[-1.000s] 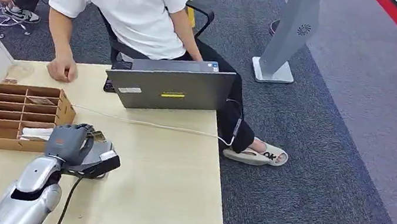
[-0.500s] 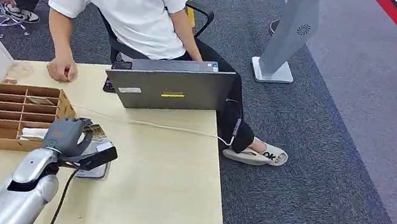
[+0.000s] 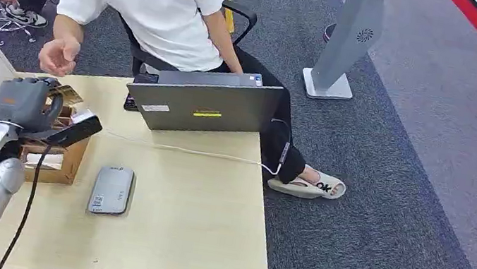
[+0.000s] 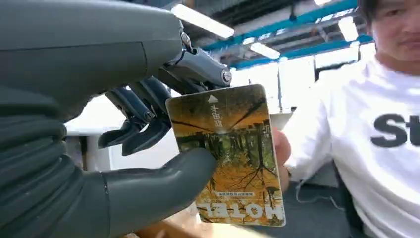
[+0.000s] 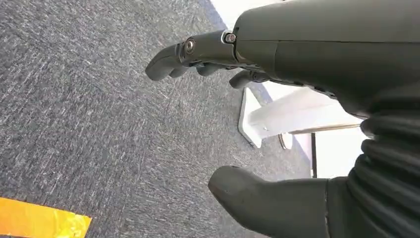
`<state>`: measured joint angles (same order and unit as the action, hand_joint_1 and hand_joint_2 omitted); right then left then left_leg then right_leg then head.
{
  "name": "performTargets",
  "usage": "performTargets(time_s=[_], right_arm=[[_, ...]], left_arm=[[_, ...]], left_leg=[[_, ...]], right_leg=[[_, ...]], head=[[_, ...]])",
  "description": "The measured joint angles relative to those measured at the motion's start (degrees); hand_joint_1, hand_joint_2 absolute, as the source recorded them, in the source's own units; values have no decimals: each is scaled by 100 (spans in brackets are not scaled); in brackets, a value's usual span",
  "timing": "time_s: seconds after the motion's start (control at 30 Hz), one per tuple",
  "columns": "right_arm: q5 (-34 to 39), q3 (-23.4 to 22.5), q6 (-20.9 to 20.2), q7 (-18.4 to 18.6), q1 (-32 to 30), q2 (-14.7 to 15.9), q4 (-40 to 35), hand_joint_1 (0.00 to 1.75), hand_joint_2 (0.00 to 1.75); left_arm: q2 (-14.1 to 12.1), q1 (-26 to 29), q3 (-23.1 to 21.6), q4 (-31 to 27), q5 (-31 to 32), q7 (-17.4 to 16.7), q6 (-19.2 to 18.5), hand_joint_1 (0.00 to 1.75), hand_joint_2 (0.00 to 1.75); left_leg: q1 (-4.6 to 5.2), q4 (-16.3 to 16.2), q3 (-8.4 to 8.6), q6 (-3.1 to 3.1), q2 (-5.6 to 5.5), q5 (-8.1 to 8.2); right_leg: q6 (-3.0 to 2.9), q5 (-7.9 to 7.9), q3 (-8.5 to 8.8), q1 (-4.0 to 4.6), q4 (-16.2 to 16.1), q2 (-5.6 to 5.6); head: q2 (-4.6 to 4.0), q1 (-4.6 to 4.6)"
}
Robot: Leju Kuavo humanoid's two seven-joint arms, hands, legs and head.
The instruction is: Pass the card to the sensor for recognition and then transmit it.
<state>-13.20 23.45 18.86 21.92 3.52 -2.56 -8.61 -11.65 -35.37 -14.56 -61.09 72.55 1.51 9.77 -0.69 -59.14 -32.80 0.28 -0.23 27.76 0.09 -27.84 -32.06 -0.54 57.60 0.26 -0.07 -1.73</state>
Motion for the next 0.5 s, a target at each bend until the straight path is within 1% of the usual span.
performTargets(time_s=[0.03,0.13,0.17,0.23,0.3,0.4,0.5], right_arm=[[-7,0,0,-2,1,0,0,0,175],[-26,0,39,-15,0,0,0,0,175],[-26,-2,88,-46,1,0,0,0,175],[-26,-4,94,-7,3,0,0,0,175],[-26,-9,90,88,6,0,0,0,175],[-26,-11,79,131,7,0,0,0,175],[-26,-11,77,138,9,0,0,0,175]], left_arm=[[-79,-49,-4,-24,264,-86,52,175,175],[-387,-242,-22,-31,1189,-486,341,175,175],[-649,-346,-81,-31,1453,-772,534,175,175],[-847,-414,-129,-22,1459,-933,701,175,175],[-1058,-487,-129,9,1457,-937,824,175,175],[-1171,-539,-129,57,1461,-944,879,175,175],[-1222,-570,-129,103,1464,-948,887,175,175]], left_leg=[[-1,0,0,0,0,0],[-1,0,-1,-1,25,1],[-1,1,-2,-1,29,1],[-2,1,-2,-1,32,1],[-3,2,-2,-2,32,1],[-2,3,-2,-3,32,0],[-2,3,-4,-3,31,0]], right_leg=[[0,0,0,0,1,1],[-5,3,-10,0,4,25],[-6,4,-14,0,6,29],[-6,3,-18,0,6,33],[-7,3,-19,0,7,34],[-7,3,-19,0,8,34],[-7,3,-19,0,8,33]], head=[[0,-4],[0,-2],[0,-2],[0,-2],[0,0],[0,0],[0,0]])
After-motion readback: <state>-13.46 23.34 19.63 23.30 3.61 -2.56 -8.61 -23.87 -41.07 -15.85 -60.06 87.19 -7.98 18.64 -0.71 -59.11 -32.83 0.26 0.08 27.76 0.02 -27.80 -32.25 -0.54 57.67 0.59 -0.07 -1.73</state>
